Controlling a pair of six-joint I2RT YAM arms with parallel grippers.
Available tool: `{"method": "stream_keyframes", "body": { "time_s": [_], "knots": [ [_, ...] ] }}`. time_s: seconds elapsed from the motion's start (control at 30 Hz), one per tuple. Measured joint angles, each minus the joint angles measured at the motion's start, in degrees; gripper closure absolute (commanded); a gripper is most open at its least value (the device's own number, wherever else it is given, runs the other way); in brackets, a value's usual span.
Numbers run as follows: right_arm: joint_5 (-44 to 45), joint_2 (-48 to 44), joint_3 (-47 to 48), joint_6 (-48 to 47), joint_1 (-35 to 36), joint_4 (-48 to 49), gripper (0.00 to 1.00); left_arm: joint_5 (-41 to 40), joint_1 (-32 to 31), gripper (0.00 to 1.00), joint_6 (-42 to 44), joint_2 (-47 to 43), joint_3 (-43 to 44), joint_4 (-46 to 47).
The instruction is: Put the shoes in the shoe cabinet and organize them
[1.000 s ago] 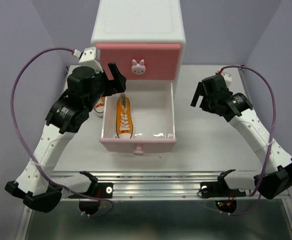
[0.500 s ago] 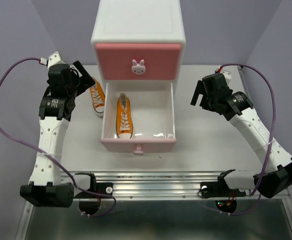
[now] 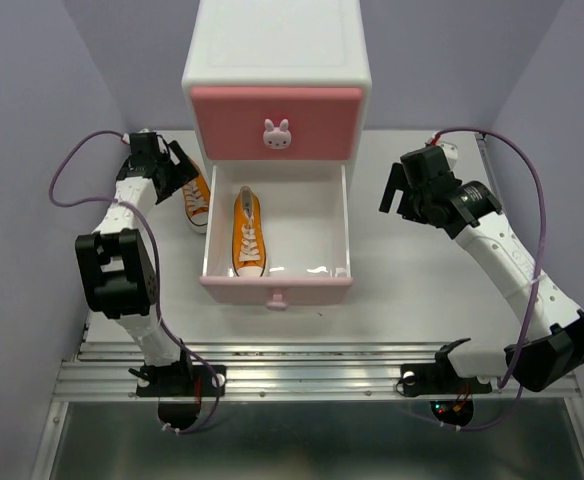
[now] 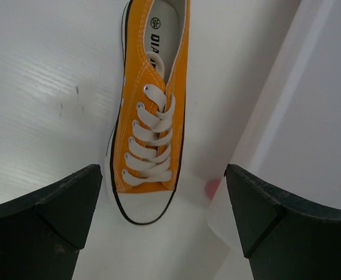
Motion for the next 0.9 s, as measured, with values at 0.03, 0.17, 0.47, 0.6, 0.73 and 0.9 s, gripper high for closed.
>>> {"method": "stream_keyframes", "body": {
  "time_s": [0.03,0.17,0.47,0.6,0.73,0.9],
  "knots": [
    [0.0,0.17,0.0,0.0,0.0,-0.04,0.0,0.26,0.11,0.01,0.15,1.4,0.37,0.22],
    [-0.15,0.37,0.0,0.0,0.0,-0.39,0.0,1.49,0.5,0.02,1.51,8.74,3.8,1.95],
    [-0.35,0.33,-0.07,0.2,0.0,-1.79,0.0,2.69,0.79,0.19,3.58,17.51,8.76,5.81],
    [-0.33,0.33,-0.07,0.24,0.0,-2.34,0.0,2.84,0.79,0.54,3.8,19.04,8.94,6.38],
    [-0.31,0.33,-0.07,0.48,0.0,-2.56,0.0,2.62,0.79,0.86,4.81,19.19,8.94,6.29],
    [-0.28,0.33,-0.07,0.55,0.0,-2.56,0.0,1.7,0.81,1.0,5.33,19.21,8.92,5.77]
  ]
}}
